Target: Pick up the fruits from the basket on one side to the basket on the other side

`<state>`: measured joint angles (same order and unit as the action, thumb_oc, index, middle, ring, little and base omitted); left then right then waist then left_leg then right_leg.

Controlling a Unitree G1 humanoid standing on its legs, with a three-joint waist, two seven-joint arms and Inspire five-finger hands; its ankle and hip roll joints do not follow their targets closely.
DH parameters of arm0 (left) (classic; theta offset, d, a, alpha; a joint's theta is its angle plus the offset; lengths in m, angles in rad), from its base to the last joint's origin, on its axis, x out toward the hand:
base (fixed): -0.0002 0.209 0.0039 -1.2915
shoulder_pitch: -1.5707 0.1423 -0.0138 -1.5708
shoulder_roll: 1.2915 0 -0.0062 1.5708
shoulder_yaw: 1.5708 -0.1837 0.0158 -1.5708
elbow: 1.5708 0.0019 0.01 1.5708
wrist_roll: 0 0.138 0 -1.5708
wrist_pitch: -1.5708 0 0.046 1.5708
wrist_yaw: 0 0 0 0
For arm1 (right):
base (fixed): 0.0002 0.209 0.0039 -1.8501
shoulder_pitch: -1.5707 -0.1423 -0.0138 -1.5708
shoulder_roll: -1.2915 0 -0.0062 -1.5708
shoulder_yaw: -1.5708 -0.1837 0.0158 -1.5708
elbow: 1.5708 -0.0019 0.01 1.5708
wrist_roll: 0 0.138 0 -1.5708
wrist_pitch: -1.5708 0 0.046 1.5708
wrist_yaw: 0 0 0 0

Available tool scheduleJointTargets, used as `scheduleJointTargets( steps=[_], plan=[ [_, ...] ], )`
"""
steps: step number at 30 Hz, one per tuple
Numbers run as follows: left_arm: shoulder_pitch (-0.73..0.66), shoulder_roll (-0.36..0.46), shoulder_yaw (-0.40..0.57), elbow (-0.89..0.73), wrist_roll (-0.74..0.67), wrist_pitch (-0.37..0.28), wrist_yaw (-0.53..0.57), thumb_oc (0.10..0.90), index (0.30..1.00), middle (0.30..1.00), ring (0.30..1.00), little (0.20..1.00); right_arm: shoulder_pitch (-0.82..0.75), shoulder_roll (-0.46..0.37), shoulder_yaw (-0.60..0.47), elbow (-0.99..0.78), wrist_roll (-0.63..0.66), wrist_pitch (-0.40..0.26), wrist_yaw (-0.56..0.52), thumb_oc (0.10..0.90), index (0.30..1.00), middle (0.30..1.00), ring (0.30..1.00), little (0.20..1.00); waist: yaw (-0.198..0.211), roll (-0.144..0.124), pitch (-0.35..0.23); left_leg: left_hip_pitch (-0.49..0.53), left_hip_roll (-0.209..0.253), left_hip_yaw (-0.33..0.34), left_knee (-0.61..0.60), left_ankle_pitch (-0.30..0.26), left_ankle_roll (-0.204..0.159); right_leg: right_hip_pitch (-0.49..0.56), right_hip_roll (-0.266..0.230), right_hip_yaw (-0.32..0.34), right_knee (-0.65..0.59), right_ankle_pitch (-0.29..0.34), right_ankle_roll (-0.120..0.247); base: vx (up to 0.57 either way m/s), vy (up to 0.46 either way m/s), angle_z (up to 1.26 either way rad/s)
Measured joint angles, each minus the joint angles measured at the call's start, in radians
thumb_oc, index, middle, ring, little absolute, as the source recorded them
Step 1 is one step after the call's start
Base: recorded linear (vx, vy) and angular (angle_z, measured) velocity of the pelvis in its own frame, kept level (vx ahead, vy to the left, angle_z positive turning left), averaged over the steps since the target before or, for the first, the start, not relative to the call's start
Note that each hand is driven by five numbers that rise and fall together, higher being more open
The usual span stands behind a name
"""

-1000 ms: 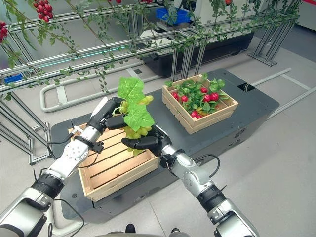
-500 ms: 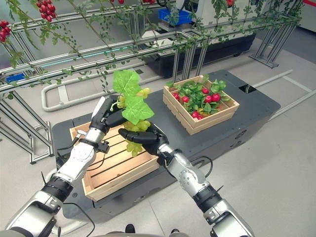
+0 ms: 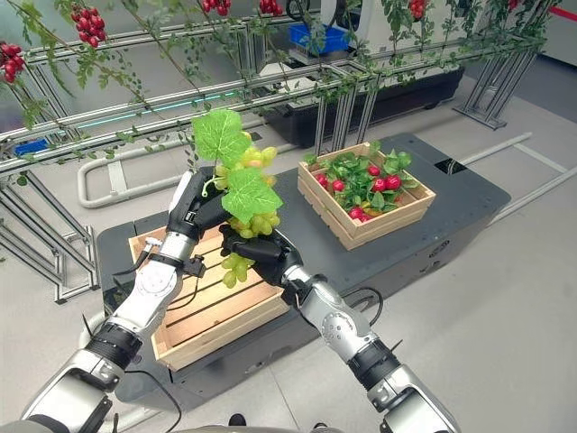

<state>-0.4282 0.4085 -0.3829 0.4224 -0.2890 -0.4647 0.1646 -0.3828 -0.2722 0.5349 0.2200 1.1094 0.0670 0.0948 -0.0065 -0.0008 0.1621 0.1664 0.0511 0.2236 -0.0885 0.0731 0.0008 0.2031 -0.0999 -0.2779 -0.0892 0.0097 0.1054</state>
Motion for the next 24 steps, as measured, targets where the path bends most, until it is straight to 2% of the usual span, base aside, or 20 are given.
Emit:
scheduleJointTargets(
  steps=[7,11,18,24],
  plan=[
    [0.011,-0.053,0.071,0.071,-0.001,0.032,0.138,0.800,0.900,0.900,0.900,0.900,0.000,-0.006,-0.010,0.000,-0.012,-0.018,-0.027,0.400,0.300,0.300,0.300,0.300,-0.001,0.000,0.000,0.000,0.001,0.000,0.000,0.000,0.000,-0.001,0.001,0.000,0.000,0.000,0.000,0.00,0.000,0.00],
    [0.065,-0.056,0.119,0.145,0.003,0.082,0.201,0.800,0.900,0.900,0.900,0.900,0.000,-0.006,-0.030,-0.008,-0.020,-0.093,-0.029,0.400,0.300,0.300,0.300,0.300,-0.004,0.000,0.000,0.000,0.001,0.001,0.000,0.000,0.000,-0.002,0.000,0.001,0.000,0.000,0.000,0.00,0.000,0.00],
    [0.127,-0.058,0.132,0.187,0.010,0.123,0.226,0.800,0.900,0.900,0.900,0.900,0.000,-0.010,-0.087,-0.032,-0.045,-0.113,-0.031,0.400,0.300,0.300,0.300,0.300,-0.002,-0.001,0.000,0.000,0.001,0.001,0.000,0.000,0.000,-0.005,0.000,0.002,-0.003,0.000,0.000,0.00,0.000,0.00],
    [0.131,-0.058,0.166,0.189,0.011,0.123,0.226,0.800,0.900,0.900,0.900,0.900,0.001,-0.028,-0.099,-0.032,-0.084,-0.119,-0.032,0.400,0.300,0.300,0.300,0.300,-0.006,-0.003,-0.002,0.000,0.001,0.009,0.000,0.000,0.000,-0.011,0.002,0.019,-0.003,0.001,0.001,0.01,-0.004,-0.04]
  ],
)
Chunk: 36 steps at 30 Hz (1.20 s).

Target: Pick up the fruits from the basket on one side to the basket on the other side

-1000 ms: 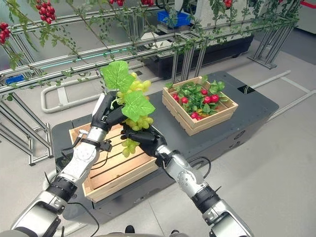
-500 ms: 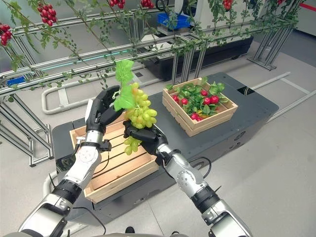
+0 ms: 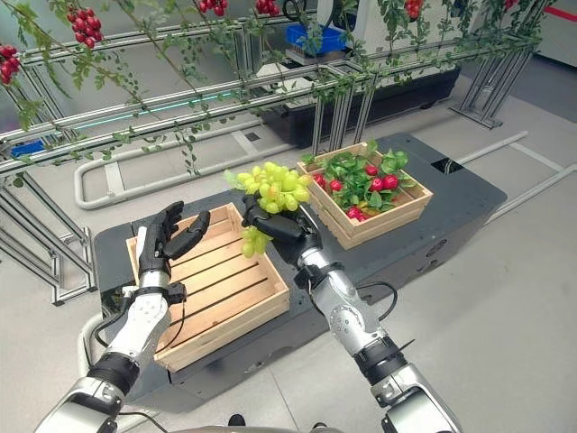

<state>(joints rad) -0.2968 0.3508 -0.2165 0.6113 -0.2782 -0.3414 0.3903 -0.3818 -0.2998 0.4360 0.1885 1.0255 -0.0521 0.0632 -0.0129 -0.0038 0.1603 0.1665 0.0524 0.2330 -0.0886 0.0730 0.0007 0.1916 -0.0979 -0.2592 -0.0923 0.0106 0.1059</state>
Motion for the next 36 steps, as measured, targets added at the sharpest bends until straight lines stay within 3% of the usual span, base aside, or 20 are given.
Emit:
scheduleJointTargets(
  steps=[9,14,20,22,23,24,25,26,27,28,29,30,32,34,36],
  plan=[
    [0.059,-0.001,0.009,0.000,-0.014,-0.001,-0.045,0.800,0.900,0.900,0.900,0.900,0.067,-0.031,-0.082,-0.007,-0.094,0.000,-0.006,0.400,0.300,0.300,0.300,0.300,-0.004,-0.007,-0.004,0.000,0.003,0.012,-0.001,-0.001,-0.001,-0.010,0.000,0.013,0.000,0.003,0.000,0.02,-0.027,-0.06],
    [0.176,-0.066,0.076,-0.041,-0.170,-0.009,-0.143,0.800,0.900,0.900,0.900,0.900,0.185,-0.068,-0.156,-0.103,-0.120,0.000,-0.005,0.400,0.300,0.300,0.300,0.300,-0.018,-0.017,-0.010,-0.002,0.013,0.032,-0.001,-0.006,-0.007,-0.023,0.008,0.029,0.000,0.002,-0.003,0.01,-0.160,-0.12],
    [0.312,-0.083,0.065,-0.047,-0.250,-0.009,-0.230,0.800,0.900,0.900,0.900,0.900,0.260,-0.140,-0.211,-0.157,-0.145,0.000,0.007,0.400,0.300,0.300,0.300,0.300,-0.032,-0.031,-0.017,-0.002,0.038,0.056,0.000,-0.007,-0.020,-0.041,0.035,0.058,0.003,0.002,-0.023,-0.05,-0.202,-0.16],
    [0.331,-0.085,0.066,-0.047,-0.270,-0.009,-0.248,0.800,0.900,0.900,0.900,0.900,0.264,-0.156,-0.240,-0.156,-0.153,0.001,0.010,0.400,0.300,0.300,0.300,0.300,-0.024,-0.037,-0.015,-0.003,0.051,0.050,0.016,-0.010,-0.041,-0.055,0.046,0.072,0.010,-0.008,-0.041,-0.07,-0.035,-0.38],
    [0.339,-0.079,0.074,-0.046,-0.291,-0.010,-0.251,0.800,0.900,0.900,0.900,0.900,0.264,-0.160,-0.248,-0.155,-0.153,0.002,0.016,0.400,0.300,0.300,0.300,0.300,-0.002,-0.062,-0.006,-0.013,0.051,0.013,0.074,-0.015,-0.047,-0.061,0.044,0.116,0.023,-0.012,-0.049,-0.10,0.117,-0.80],
    [0.345,-0.076,0.082,-0.042,-0.312,-0.010,-0.245,0.800,0.900,0.900,0.900,0.900,0.261,-0.157,-0.250,-0.155,-0.151,0.002,0.034,0.400,0.300,0.300,0.300,0.300,0.015,-0.092,0.004,-0.036,0.041,-0.078,0.162,-0.021,-0.039,-0.061,0.041,0.170,0.034,-0.005,-0.063,-0.13,0.138,-0.96],
    [0.350,-0.077,0.083,-0.042,-0.322,-0.013,-0.240,0.800,0.900,0.900,0.900,0.900,0.257,-0.158,-0.249,-0.156,-0.150,0.002,0.050,0.400,0.300,0.300,0.300,0.300,0.023,-0.105,0.006,-0.065,0.026,-0.156,0.200,-0.056,-0.034,-0.065,0.032,0.212,0.041,-0.005,-0.064,-0.22,0.182,-1.47],
    [0.383,-0.080,0.075,-0.062,-0.327,-0.034,-0.222,0.800,0.900,0.900,0.900,0.900,0.211,-0.160,-0.227,-0.151,-0.149,0.002,0.074,0.400,0.300,0.300,0.300,0.300,0.050,-0.107,0.000,-0.091,-0.074,-0.384,0.194,-0.109,-0.022,-0.104,0.027,0.314,0.050,0.019,-0.055,-0.21,0.164,-1.68],
    [0.385,-0.080,0.066,-0.065,-0.327,-0.046,-0.219,0.800,0.900,0.900,0.900,0.900,0.181,-0.162,-0.221,-0.151,-0.150,0.002,0.082,0.400,0.300,0.300,0.300,0.300,0.068,-0.105,0.003,-0.100,-0.131,-0.469,0.162,-0.114,-0.013,-0.136,0.022,0.366,0.055,0.022,-0.055,-0.22,0.229,-2.22],
    [0.379,-0.082,0.066,-0.083,-0.327,-0.047,-0.210,0.800,0.900,0.900,0.900,0.900,0.108,-0.158,-0.197,-0.139,-0.151,0.000,0.083,0.400,0.300,0.300,0.300,0.300,0.075,-0.085,0.013,-0.142,-0.189,-0.495,0.144,-0.130,0.020,-0.185,0.035,0.425,0.064,0.048,-0.050,-0.14,0.202,-2.08],
    [0.355,-0.085,0.065,-0.085,-0.326,-0.049,-0.206,0.800,0.900,0.900,0.900,0.900,0.044,-0.163,-0.175,-0.125,-0.153,0.000,0.080,0.400,0.300,0.300,0.300,0.300,0.078,-0.029,0.031,-0.153,-0.178,-0.468,0.126,-0.100,0.054,-0.200,0.077,0.405,0.076,0.064,-0.046,-0.15,0.188,-1.87],
    [0.338,-0.082,0.065,-0.080,-0.325,-0.049,-0.200,0.800,0.900,0.900,0.900,0.900,0.046,-0.149,-0.175,-0.126,-0.153,-0.001,0.073,0.400,0.300,0.300,0.300,0.300,0.085,-0.021,0.037,-0.154,-0.163,-0.459,0.141,-0.034,0.069,-0.196,0.091,0.392,0.077,0.070,-0.042,-0.14,0.142,-1.29],
    [0.292,-0.066,0.067,-0.096,-0.325,-0.052,-0.178,0.800,0.900,0.900,0.900,0.900,0.103,-0.133,-0.169,-0.154,-0.153,-0.002,0.064,0.400,0.300,0.300,0.300,0.300,0.058,-0.054,0.028,-0.154,-0.162,-0.448,0.112,-0.037,0.073,-0.203,0.072,0.341,0.078,0.062,-0.041,-0.10,0.171,-0.42],
    [0.264,-0.065,0.064,-0.099,-0.320,-0.056,-0.164,0.800,0.900,0.900,0.900,0.900,0.124,-0.126,-0.169,-0.154,-0.154,-0.002,0.065,0.400,0.300,0.300,0.300,0.300,0.037,-0.062,0.024,-0.141,-0.162,-0.432,0.083,-0.031,0.078,-0.210,0.059,0.330,0.076,0.057,-0.041,-0.07,0.228,-0.19],
    [0.254,-0.064,0.065,-0.103,-0.312,-0.068,-0.151,0.800,0.900,0.900,0.900,0.900,0.144,-0.117,-0.172,-0.158,-0.154,-0.002,0.067,0.400,0.300,0.300,0.300,0.300,0.019,-0.048,0.023,-0.130,-0.159,-0.411,0.049,-0.003,0.084,-0.220,0.055,0.334,0.071,0.064,-0.026,-0.06,0.242,-0.28]
  ],
)
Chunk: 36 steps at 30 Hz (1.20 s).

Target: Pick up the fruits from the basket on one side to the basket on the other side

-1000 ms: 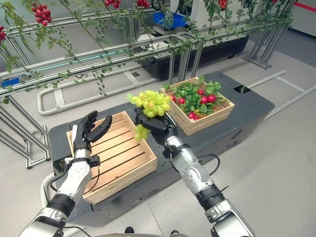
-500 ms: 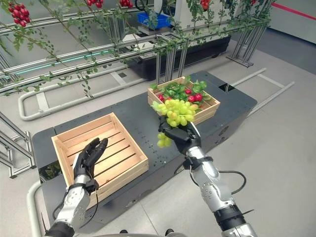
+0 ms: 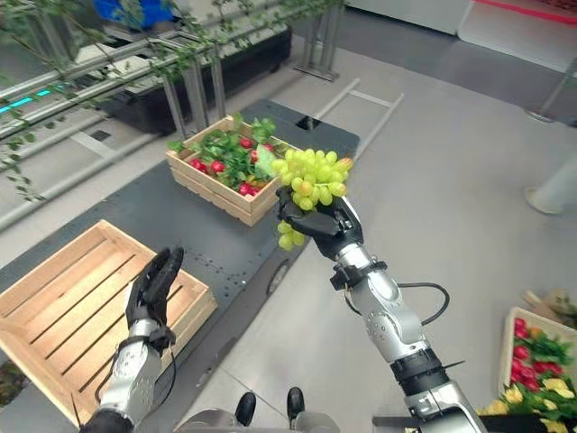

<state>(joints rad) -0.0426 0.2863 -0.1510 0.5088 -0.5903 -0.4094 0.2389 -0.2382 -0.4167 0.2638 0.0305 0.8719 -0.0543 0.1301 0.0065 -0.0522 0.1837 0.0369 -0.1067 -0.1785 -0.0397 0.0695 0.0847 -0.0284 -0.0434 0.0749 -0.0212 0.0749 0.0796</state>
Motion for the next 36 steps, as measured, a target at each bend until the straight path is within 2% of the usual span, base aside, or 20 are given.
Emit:
scheduleJointTargets(
  steps=[2,3,8,9,10,11,12,13,14,15,16,17,19,21,22,24,26,29,34,36],
  plan=[
    [0.003,0.000,0.001,-0.021,0.010,-0.002,0.015,0.800,0.900,0.900,0.900,0.900,0.057,-0.008,-0.017,-0.003,0.000,0.000,0.002,0.400,0.300,0.300,0.300,0.300,-0.007,0.029,0.003,0.018,0.006,0.021,-0.042,0.021,0.003,0.004,-0.001,0.005,-0.020,0.012,0.015,-0.08,0.249,-0.22],
    [0.003,0.000,0.002,-0.023,0.011,-0.002,0.016,0.800,0.900,0.900,0.900,0.900,0.073,-0.011,-0.020,-0.003,0.000,0.000,0.002,0.400,0.300,0.300,0.300,0.300,-0.012,0.034,0.003,0.021,0.007,0.023,-0.049,0.024,0.004,0.007,-0.001,0.007,-0.026,0.013,0.017,-0.08,0.192,-0.11],
    [-0.001,0.002,0.004,-0.033,0.038,-0.002,0.021,0.800,0.900,0.900,0.900,0.900,0.155,-0.038,-0.021,-0.004,-0.001,0.002,0.003,0.400,0.300,0.300,0.300,0.300,-0.045,0.039,0.008,0.027,0.003,0.059,-0.049,0.018,0.018,0.011,-0.001,0.029,-0.052,0.025,0.026,-0.14,0.184,-0.22],
    [-0.003,0.005,0.000,-0.035,0.052,-0.003,0.040,0.800,0.900,0.900,0.900,0.900,0.154,-0.038,-0.022,-0.004,-0.001,0.004,0.010,0.400,0.300,0.300,0.300,0.300,-0.037,0.044,0.013,0.027,0.016,0.107,-0.050,0.012,0.021,-0.005,0.008,0.019,-0.047,0.042,0.044,-0.19,0.094,-0.81],
    [-0.003,0.009,0.001,-0.035,0.074,-0.002,0.057,0.800,0.900,0.900,0.900,0.900,0.153,-0.039,-0.023,-0.005,-0.001,0.005,0.022,0.400,0.300,0.300,0.300,0.300,-0.029,0.038,0.017,0.032,0.019,0.147,-0.050,0.006,0.024,-0.014,0.008,-0.006,-0.054,0.051,0.058,-0.22,0.092,-1.22],
    [-0.001,0.015,-0.001,-0.039,0.087,0.001,0.085,0.800,0.900,0.900,0.900,0.900,0.147,-0.036,-0.022,0.001,-0.001,0.008,0.038,0.400,0.300,0.300,0.300,0.300,-0.019,0.031,0.022,0.042,0.025,0.217,-0.046,-0.001,0.027,-0.028,-0.008,-0.103,-0.057,0.062,0.061,-0.26,0.089,-1.18],
    [0.003,0.018,0.003,-0.039,0.090,0.001,0.098,0.800,0.900,0.900,0.900,0.900,0.135,-0.035,-0.017,0.010,-0.001,0.011,0.050,0.400,0.300,0.300,0.300,0.300,-0.007,0.034,0.025,0.047,0.039,0.276,-0.048,-0.005,0.031,-0.035,-0.026,-0.199,-0.038,0.022,0.044,-0.20,0.063,-1.45],
    [0.003,0.019,0.004,-0.039,0.092,0.009,0.120,0.800,0.900,0.900,0.900,0.900,0.116,-0.041,-0.016,0.013,-0.001,0.022,0.066,0.400,0.300,0.300,0.300,0.300,0.010,0.053,0.037,0.056,0.066,0.340,-0.048,-0.013,0.030,-0.064,-0.049,-0.286,0.021,0.013,0.032,-0.28,0.032,-1.39],
    [0.000,0.020,0.007,-0.039,0.099,0.018,0.131,0.800,0.900,0.900,0.900,0.900,0.103,-0.047,-0.016,0.013,-0.001,0.025,0.079,0.400,0.300,0.300,0.300,0.300,0.011,0.071,0.048,0.062,0.096,0.370,-0.049,-0.016,0.026,-0.087,-0.074,-0.322,0.128,0.013,0.033,-0.22,-0.005,-1.16],
    [-0.003,0.024,0.006,-0.039,0.105,0.025,0.133,0.800,0.900,0.900,0.900,0.900,0.099,-0.048,-0.016,0.013,-0.001,0.025,0.084,0.400,0.300,0.300,0.300,0.300,0.012,0.075,0.051,0.064,0.106,0.378,-0.048,-0.015,0.024,-0.092,-0.082,-0.326,0.176,0.009,0.034,-0.21,-0.045,-0.64],
    [-0.012,0.033,0.001,-0.039,0.114,0.038,0.135,0.800,0.900,0.900,0.900,0.900,0.096,-0.047,-0.016,0.014,-0.001,0.025,0.089,0.400,0.300,0.300,0.300,0.300,0.009,0.077,0.052,0.064,0.128,0.381,-0.048,-0.010,0.017,-0.102,-0.094,-0.312,0.313,-0.022,0.044,-0.15,-0.066,-0.32],
    [-0.023,0.038,-0.007,-0.038,0.128,0.048,0.138,0.800,0.900,0.900,0.900,0.900,0.096,-0.048,-0.016,0.013,-0.001,0.025,0.092,0.400,0.300,0.300,0.300,0.300,0.010,0.076,0.051,0.063,0.146,0.378,-0.048,-0.008,0.006,-0.092,-0.095,-0.300,0.381,-0.078,0.059,-0.21,-0.150,-0.27],
    [-0.037,0.045,-0.022,-0.033,0.146,0.060,0.145,0.800,0.900,0.900,0.900,0.900,0.085,-0.048,-0.009,0.013,-0.001,0.025,0.104,0.400,0.300,0.300,0.300,0.300,0.012,0.055,0.054,0.065,0.156,0.395,-0.048,0.007,-0.029,-0.043,-0.100,-0.306,0.371,-0.143,0.060,-0.18,-0.193,-0.24],
    [-0.027,0.042,-0.021,-0.024,0.145,0.068,0.146,0.800,0.900,0.900,0.900,0.900,0.080,-0.049,0.006,0.011,-0.002,0.025,0.135,0.400,0.300,0.300,0.300,0.300,0.029,0.042,0.055,0.076,0.147,0.401,-0.048,0.004,-0.045,-0.009,-0.085,-0.304,0.299,-0.169,0.040,-0.11,-0.199,-0.43],
    [-0.025,0.042,-0.019,-0.011,0.145,0.070,0.145,0.800,0.900,0.900,0.900,0.900,0.077,-0.058,0.022,0.004,-0.002,0.025,0.150,0.400,0.300,0.300,0.300,0.300,0.036,0.039,0.055,0.072,0.144,0.387,-0.049,0.005,-0.063,0.030,-0.067,-0.294,0.204,-0.177,0.017,-0.10,-0.280,-0.46],
    [-0.017,0.035,-0.017,0.010,0.144,0.072,0.144,0.800,0.900,0.900,0.900,0.900,0.078,-0.066,0.041,0.005,-0.016,0.026,0.177,0.400,0.300,0.300,0.300,0.300,0.034,0.053,0.053,0.066,0.183,0.374,-0.049,0.015,-0.084,0.061,-0.027,-0.305,0.083,-0.120,-0.007,-0.15,-0.297,-0.47],
    [0.006,0.037,-0.016,0.012,0.135,0.073,0.134,0.800,0.900,0.900,0.900,0.900,0.078,-0.069,0.065,0.005,-0.046,0.028,0.193,0.400,0.300,0.300,0.300,0.300,0.050,0.044,0.047,0.069,0.217,0.391,-0.049,0.013,-0.112,0.094,0.002,-0.348,-0.018,-0.079,-0.023,-0.24,-0.249,-0.68],
    [0.007,0.020,-0.020,0.012,0.090,0.081,0.115,0.800,0.900,0.900,0.900,0.900,0.077,-0.078,0.066,0.004,-0.046,0.030,0.209,0.400,0.300,0.300,0.300,0.300,0.042,0.032,0.039,0.058,0.229,0.400,-0.048,0.022,-0.131,0.096,0.028,-0.327,-0.068,-0.018,-0.048,-0.21,-0.249,-0.32],
    [0.008,-0.054,-0.041,-0.010,0.045,0.092,0.081,0.800,0.900,0.900,0.900,0.900,0.083,-0.132,0.064,0.002,-0.058,0.075,0.211,0.400,0.300,0.300,0.300,0.300,0.022,0.048,0.032,0.054,0.231,0.381,-0.047,0.026,-0.139,0.097,0.033,-0.324,-0.068,-0.012,-0.057,-0.17,-0.100,0.01],
    [0.008,-0.064,-0.040,-0.019,0.022,0.096,0.057,0.800,0.900,0.900,0.900,0.900,0.083,-0.134,0.064,0.001,-0.084,0.085,0.212,0.400,0.300,0.300,0.300,0.300,0.022,0.049,0.032,0.053,0.229,0.340,-0.045,0.026,-0.139,0.097,0.037,-0.322,-0.068,-0.012,-0.057,-0.17,0.012,-0.01]
  ],
)
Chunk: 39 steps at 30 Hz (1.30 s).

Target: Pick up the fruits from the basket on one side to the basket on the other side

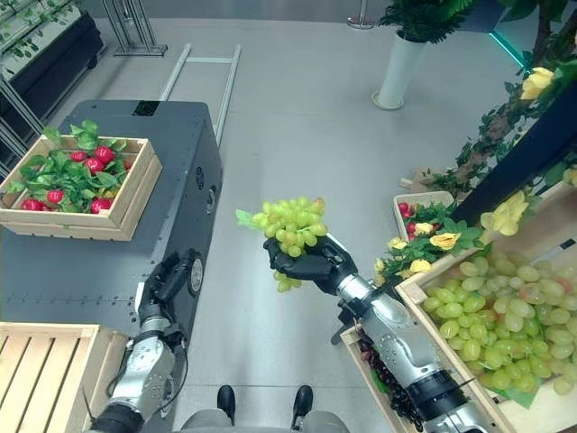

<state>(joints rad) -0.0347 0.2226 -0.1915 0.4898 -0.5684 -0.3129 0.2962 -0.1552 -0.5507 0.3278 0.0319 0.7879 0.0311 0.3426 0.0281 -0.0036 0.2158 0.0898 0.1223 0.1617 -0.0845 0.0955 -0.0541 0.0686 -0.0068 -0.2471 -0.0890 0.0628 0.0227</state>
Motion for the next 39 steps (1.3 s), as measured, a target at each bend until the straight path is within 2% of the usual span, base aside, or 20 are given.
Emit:
scheduleJointTargets(
  steps=[2,4,6,7,9,13,16,19,20,21,23,25,27,29,30,31,32,34,37,39],
  plan=[
    [0.000,-0.001,0.002,0.000,-0.001,0.000,-0.011,0.800,0.900,0.900,0.900,0.900,-0.001,-0.002,0.000,0.000,-0.002,0.012,0.014,0.400,0.300,0.300,0.300,0.300,0.010,0.000,0.000,-0.012,-0.008,-0.071,0.032,-0.005,-0.008,-0.002,-0.007,0.034,0.000,-0.003,0.007,-0.20,0.085,-0.06],
    [0.005,0.000,0.002,0.001,-0.009,0.001,-0.014,0.800,0.900,0.900,0.900,0.900,-0.020,-0.014,0.005,0.001,-0.002,0.035,0.046,0.400,0.300,0.300,0.300,0.300,0.027,-0.025,0.004,-0.102,-0.074,-0.151,0.233,-0.019,-0.024,-0.021,-0.066,0.142,0.013,-0.004,0.006,-0.20,0.220,-0.29],
    [0.028,0.002,0.001,-0.001,-0.009,0.001,-0.007,0.800,0.900,0.900,0.900,0.900,-0.031,-0.017,0.008,0.000,-0.002,0.037,0.075,0.400,0.300,0.300,0.300,0.300,0.044,-0.029,0.004,-0.125,-0.125,-0.214,0.337,-0.070,0.026,-0.022,-0.094,0.197,0.043,0.002,0.020,-0.15,0.295,-0.77],
    [0.039,0.009,0.002,-0.002,-0.009,0.001,-0.002,0.800,0.900,0.900,0.900,0.900,-0.034,-0.014,0.010,-0.005,-0.002,0.037,0.087,0.400,0.300,0.300,0.300,0.300,0.042,-0.013,-0.006,-0.094,-0.151,-0.258,0.296,-0.099,0.066,-0.032,-0.092,0.221,0.062,-0.003,0.027,-0.14,0.251,-0.75],
    [0.034,0.024,0.001,-0.002,-0.008,0.000,0.005,0.800,0.900,0.900,0.900,0.900,-0.052,-0.017,0.017,-0.009,-0.002,0.037,0.097,0.400,0.300,0.300,0.300,0.300,0.009,0.024,-0.026,-0.045,-0.166,-0.292,0.165,-0.113,0.091,-0.060,-0.055,0.241,0.082,0.001,0.043,-0.30,0.308,-0.54],
    [-0.075,0.102,-0.044,0.002,-0.013,0.003,0.040,0.800,0.900,0.900,0.900,0.900,-0.063,0.015,0.038,-0.017,0.002,0.036,0.090,0.400,0.300,0.300,0.300,0.300,-0.024,-0.062,-0.002,-0.034,-0.198,-0.273,0.043,-0.029,0.111,-0.139,-0.098,0.233,0.121,0.013,0.074,-0.23,0.238,-0.27],
    [-0.078,0.105,-0.080,-0.001,0.021,0.003,0.063,0.800,0.900,0.900,0.900,0.900,-0.044,0.037,0.040,-0.035,0.001,0.036,0.090,0.400,0.300,0.300,0.300,0.300,-0.041,-0.066,0.001,-0.019,-0.216,-0.237,0.016,-0.016,0.131,-0.145,-0.117,0.244,0.093,0.009,0.080,-0.16,0.254,-0.30],
    [-0.058,0.111,-0.070,0.002,0.024,0.004,0.103,0.800,0.900,0.900,0.900,0.900,-0.029,0.051,0.042,-0.069,0.000,0.036,0.091,0.400,0.300,0.300,0.300,0.300,-0.041,-0.055,0.007,-0.016,-0.202,-0.166,-0.005,-0.010,0.147,-0.144,-0.127,0.228,0.047,0.016,0.090,-0.16,0.124,-0.65],
    [-0.049,0.116,-0.068,0.000,0.025,0.003,0.112,0.800,0.900,0.900,0.900,0.900,-0.025,0.057,0.039,-0.072,0.002,0.036,0.092,0.400,0.300,0.300,0.300,0.300,-0.035,-0.059,0.007,-0.010,-0.194,-0.097,-0.005,-0.005,0.147,-0.148,-0.133,0.156,0.078,0.076,0.113,-0.27,0.176,-1.14],
    [-0.032,0.118,-0.058,0.009,0.022,0.005,0.119,0.800,0.900,0.900,0.900,0.900,-0.023,0.067,0.040,-0.073,0.005,0.036,0.096,0.400,0.300,0.300,0.300,0.300,-0.016,-0.059,0.010,0.004,-0.190,-0.042,0.005,-0.018,0.146,-0.158,-0.128,0.094,0.111,0.103,0.090,-0.16,0.087,-1.21],
    [-0.020,0.115,-0.050,0.020,0.022,0.006,0.127,0.800,0.900,0.900,0.900,0.900,-0.023,0.074,0.036,-0.073,0.007,0.036,0.107,0.400,0.300,0.300,0.300,0.300,-0.014,-0.034,0.024,0.007,-0.166,-0.005,0.008,-0.032,0.149,-0.172,-0.099,0.072,0.123,0.145,0.085,-0.11,0.040,-0.86],
    [-0.012,0.091,-0.027,0.020,0.022,0.007,0.124,0.800,0.900,0.900,0.900,0.900,-0.017,0.062,0.044,-0.073,0.001,0.040,0.134,0.400,0.300,0.300,0.300,0.300,-0.034,0.008,0.040,0.016,-0.111,0.023,-0.003,-0.026,0.143,-0.245,-0.092,0.035,0.384,0.024,0.067,-0.08,-0.028,-0.37],
    [-0.008,0.089,-0.016,0.020,0.015,0.007,0.127,0.800,0.900,0.900,0.900,0.900,-0.017,0.047,0.059,-0.073,-0.004,0.043,0.187,0.400,0.300,0.300,0.300,0.300,-0.010,0.006,0.038,0.021,-0.077,0.075,-0.003,-0.027,0.130,-0.252,-0.118,-0.012,0.566,-0.087,0.032,-0.02,-0.167,-0.49],
    [-0.008,0.088,0.005,0.021,0.003,0.007,0.131,0.800,0.900,0.900,0.900,0.900,-0.017,0.048,0.076,-0.074,-0.005,0.043,0.219,0.400,0.300,0.300,0.300,0.300,0.009,-0.001,0.034,0.023,-0.059,0.100,-0.003,-0.029,0.106,-0.181,-0.142,-0.058,0.525,-0.152,0.039,-0.06,-0.206,-0.40],
    [-0.009,0.094,0.011,0.022,0.003,0.005,0.137,0.800,0.900,0.900,0.900,0.900,-0.015,0.051,0.085,-0.074,-0.005,0.043,0.241,0.400,0.300,0.300,0.300,0.300,0.026,-0.015,0.027,0.026,-0.050,0.127,-0.003,-0.020,0.082,-0.110,-0.154,-0.102,0.411,-0.173,0.044,-0.10,-0.168,-0.63],
    [-0.009,0.108,0.013,0.023,0.003,0.004,0.147,0.800,0.900,0.900,0.900,0.900,-0.016,0.056,0.094,-0.075,-0.005,0.043,0.263,0.400,0.300,0.300,0.300,0.300,0.067,-0.044,0.012,0.028,-0.063,0.133,-0.003,-0.030,0.065,-0.052,-0.154,-0.117,0.258,-0.177,0.073,-0.09,-0.118,-0.76],
    [-0.011,0.101,0.020,0.036,0.000,0.003,0.156,0.800,0.900,0.900,0.900,0.900,-0.026,0.054,0.104,-0.066,-0.004,0.044,0.269,0.400,0.300,0.300,0.300,0.300,0.071,-0.032,0.012,0.033,-0.053,0.123,-0.003,-0.026,0.056,-0.029,-0.128,-0.113,0.206,-0.134,0.072,-0.06,-0.090,-0.82],
    [-0.006,0.094,0.030,0.044,-0.014,0.003,0.179,0.800,0.900,0.900,0.900,0.900,-0.064,0.032,0.133,-0.065,-0.004,0.047,0.268,0.400,0.300,0.300,0.300,0.300,0.071,-0.026,0.006,0.052,-0.025,0.100,-0.004,-0.029,0.052,0.027,-0.067,-0.084,0.084,-0.070,0.042,0.01,-0.067,-0.61],
    [-0.001,0.070,0.030,0.044,-0.014,0.003,0.181,0.800,0.900,0.900,0.900,0.900,-0.054,0.022,0.103,-0.065,-0.004,0.047,0.268,0.400,0.300,0.300,0.300,0.300,0.044,-0.032,-0.006,0.057,-0.016,0.077,-0.004,-0.031,0.050,0.035,-0.049,-0.058,0.057,-0.058,0.034,0.02,-0.062,-0.31],
    [0.001,0.038,0.030,0.045,-0.013,0.003,0.180,0.800,0.900,0.900,0.900,0.900,-0.040,-0.003,0.076,-0.070,-0.003,0.047,0.268,0.400,0.300,0.300,0.300,0.300,0.018,-0.027,-0.013,0.056,-0.011,0.058,-0.005,-0.037,0.008,0.036,-0.036,-0.044,0.032,-0.042,0.036,0.04,-0.064,-0.26]
  ],
)
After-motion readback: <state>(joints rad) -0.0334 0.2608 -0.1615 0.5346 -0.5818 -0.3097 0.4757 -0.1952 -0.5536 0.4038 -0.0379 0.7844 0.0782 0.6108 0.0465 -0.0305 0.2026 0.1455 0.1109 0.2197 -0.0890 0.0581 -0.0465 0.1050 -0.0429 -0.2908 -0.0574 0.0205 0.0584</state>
